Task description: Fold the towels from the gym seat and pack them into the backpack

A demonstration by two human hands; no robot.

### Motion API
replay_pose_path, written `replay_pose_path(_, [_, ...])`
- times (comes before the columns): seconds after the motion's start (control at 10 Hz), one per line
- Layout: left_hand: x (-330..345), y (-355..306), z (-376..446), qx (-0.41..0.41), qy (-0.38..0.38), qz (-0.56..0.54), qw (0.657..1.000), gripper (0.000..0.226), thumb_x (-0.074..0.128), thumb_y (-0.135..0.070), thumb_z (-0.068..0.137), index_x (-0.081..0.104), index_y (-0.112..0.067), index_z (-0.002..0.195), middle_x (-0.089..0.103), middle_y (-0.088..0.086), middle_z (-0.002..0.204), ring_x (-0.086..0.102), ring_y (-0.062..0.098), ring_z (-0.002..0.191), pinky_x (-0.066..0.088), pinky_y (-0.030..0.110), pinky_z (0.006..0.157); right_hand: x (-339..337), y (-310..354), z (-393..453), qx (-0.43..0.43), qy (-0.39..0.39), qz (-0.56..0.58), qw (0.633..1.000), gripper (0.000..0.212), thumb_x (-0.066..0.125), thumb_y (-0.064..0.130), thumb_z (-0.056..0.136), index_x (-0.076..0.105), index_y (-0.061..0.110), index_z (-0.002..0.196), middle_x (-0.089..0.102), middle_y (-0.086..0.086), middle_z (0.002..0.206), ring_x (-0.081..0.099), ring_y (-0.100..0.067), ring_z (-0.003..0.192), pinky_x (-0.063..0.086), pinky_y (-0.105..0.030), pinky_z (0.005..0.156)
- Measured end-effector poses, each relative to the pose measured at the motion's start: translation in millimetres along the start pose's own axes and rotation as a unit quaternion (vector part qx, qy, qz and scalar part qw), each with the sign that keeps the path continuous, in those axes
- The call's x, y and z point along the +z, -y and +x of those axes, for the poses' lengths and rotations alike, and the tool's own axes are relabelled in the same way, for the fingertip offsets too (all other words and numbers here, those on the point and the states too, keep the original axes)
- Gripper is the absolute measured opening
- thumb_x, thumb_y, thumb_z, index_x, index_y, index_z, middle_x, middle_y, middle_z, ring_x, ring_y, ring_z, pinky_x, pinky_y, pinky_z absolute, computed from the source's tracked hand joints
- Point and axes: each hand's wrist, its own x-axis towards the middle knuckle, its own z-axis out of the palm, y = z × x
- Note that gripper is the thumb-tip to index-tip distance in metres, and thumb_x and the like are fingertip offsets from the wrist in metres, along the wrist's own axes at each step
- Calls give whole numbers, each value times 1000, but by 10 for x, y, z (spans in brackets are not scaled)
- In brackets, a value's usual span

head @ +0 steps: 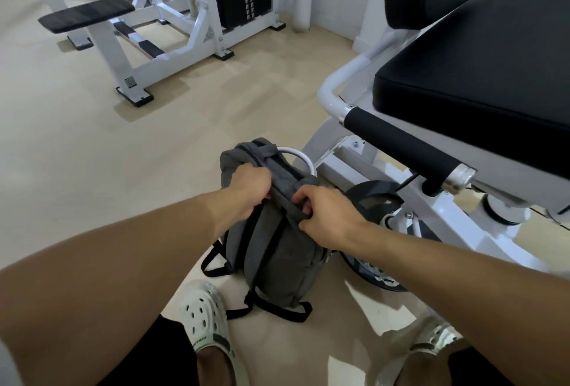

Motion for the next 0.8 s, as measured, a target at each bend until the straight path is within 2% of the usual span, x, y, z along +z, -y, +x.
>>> replay_pose_path(0.1, [-50,-136,49,72,-48,5,996,10,53,-17,90,59,-14,83,69,16,95,68,41,96,51,38,74,-71,18,67,8,-38,76,996,35,77,18,85,63,27,116,62,11,94,59,-8,85,47,-21,69])
replay_pose_path(0.2, [-108,-276,35,132,-66,31,989,22,51,-24,87,68,-12,92,71,9,95,67,34,93,57,46,88,-65,104,115,2,-52,151,987,35,80,22,84,63,28,114,64,10,95,63,-9,84,53,-27,78])
replay_pose_path(0.3, [-95,-328,20,152,-51,71,985,23,52,-22,88,69,-10,96,71,9,97,67,32,93,57,49,88,65,94,141,10,-48,174,983,35,78,19,86,61,26,115,63,9,94,62,-10,85,51,-24,75])
replay_pose_path(0.4, [-42,-282,73,142,-15,103,984,16,53,-16,94,66,-7,88,72,18,100,68,39,97,57,51,90,206,-39,172,47,-45,152,986,36,70,16,92,60,23,126,62,4,101,61,-14,95,48,-22,76])
replay_pose_path(0.5, [-13,-289,89,151,11,110,982,27,57,-7,94,59,-19,69,72,19,93,69,36,94,57,47,90,184,-148,201,66,-62,152,984,40,57,11,98,57,20,137,64,2,110,62,-15,102,52,-26,87])
replay_pose_path(0.6, [-19,-291,45,144,63,114,981,25,58,-7,98,62,-25,81,65,-2,88,63,14,84,51,24,76,79,-160,196,66,-42,136,988,45,56,13,98,52,21,142,64,4,116,61,-13,107,49,-22,88])
replay_pose_path(0.7, [-64,-228,99,148,71,93,982,29,58,-5,99,64,-10,127,59,-6,102,55,13,100,41,25,84,4,-132,155,52,-45,146,987,49,61,17,97,50,23,145,62,5,121,60,-11,108,45,-17,84])
replay_pose_path(0.8, [-172,-262,76,154,44,86,983,28,61,-13,98,64,-15,126,63,-8,114,58,14,107,45,28,92,-115,-52,32,27,-84,194,977,45,64,23,98,53,27,141,61,12,117,60,-3,101,43,-7,74])
